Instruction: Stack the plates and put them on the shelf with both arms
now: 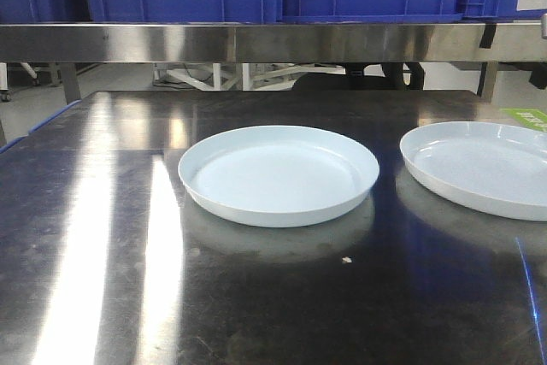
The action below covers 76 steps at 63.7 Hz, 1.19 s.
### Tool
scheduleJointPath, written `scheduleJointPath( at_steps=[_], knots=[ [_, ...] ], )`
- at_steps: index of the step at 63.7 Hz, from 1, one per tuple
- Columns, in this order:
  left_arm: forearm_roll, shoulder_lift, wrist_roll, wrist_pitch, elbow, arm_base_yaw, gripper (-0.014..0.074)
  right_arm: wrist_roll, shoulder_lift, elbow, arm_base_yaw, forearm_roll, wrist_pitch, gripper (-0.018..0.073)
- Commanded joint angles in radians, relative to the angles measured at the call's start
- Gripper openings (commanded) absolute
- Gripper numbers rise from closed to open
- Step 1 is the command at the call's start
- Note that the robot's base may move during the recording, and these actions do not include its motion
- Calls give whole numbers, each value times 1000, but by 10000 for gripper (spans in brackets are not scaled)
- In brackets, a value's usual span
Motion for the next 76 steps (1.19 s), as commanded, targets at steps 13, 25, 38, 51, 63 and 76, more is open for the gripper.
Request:
scheduleJointPath(
  at_steps=[13,25,38,51,63,76],
  knots=[
    [-3,5,0,-82,-30,1,80,-11,-24,-26,-1,30,-6,352],
    [-3,5,0,-82,-30,1,80,-11,-30,-29,-1,31,-6,266],
    [-3,5,0,-82,-30,1,80,-11,-31,-79,-7,31,31,67],
    [-3,5,0,-82,-30,1,80,-11,-52,-133,-27,38,70,53],
    [-3,5,0,-82,-30,1,80,-11,-103,-149,-58,149,81,53],
    [-3,5,0,-82,-30,1,80,-11,-179,-149,-21,213,95,53]
  ],
)
